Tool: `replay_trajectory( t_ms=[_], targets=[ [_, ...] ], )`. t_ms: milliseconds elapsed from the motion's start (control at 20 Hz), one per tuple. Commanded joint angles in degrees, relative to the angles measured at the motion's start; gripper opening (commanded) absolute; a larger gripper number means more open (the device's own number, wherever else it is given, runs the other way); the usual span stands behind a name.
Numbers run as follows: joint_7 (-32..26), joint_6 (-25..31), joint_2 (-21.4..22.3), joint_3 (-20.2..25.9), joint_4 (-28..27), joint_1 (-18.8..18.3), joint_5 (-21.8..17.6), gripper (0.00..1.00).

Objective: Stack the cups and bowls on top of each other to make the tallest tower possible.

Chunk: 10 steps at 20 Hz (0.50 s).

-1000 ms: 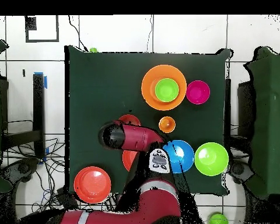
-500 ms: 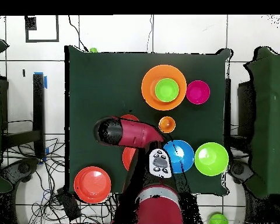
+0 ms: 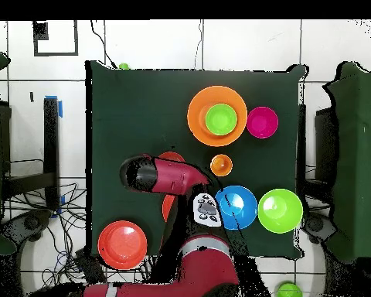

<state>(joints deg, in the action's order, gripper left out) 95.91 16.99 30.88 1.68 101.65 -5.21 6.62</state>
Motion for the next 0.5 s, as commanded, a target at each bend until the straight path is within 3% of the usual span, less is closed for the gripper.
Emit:
replay_trajectory(
  t_ms=[50,300,400,500],
  targets=[
    [9.7,-4.67,-8.43,2.34,-5.18,1.9,0.59,1.0],
    [10.47,2.48,-15.17,-11.97,-13.73,11.13,-0.56,1.0],
    [10.46,3.2,-16.98,-15.42,-15.44,12.97,-0.76,1.0],
    [9.89,2.51,-18.15,-15.98,-16.22,12.96,-0.53,1.0]
  ],
)
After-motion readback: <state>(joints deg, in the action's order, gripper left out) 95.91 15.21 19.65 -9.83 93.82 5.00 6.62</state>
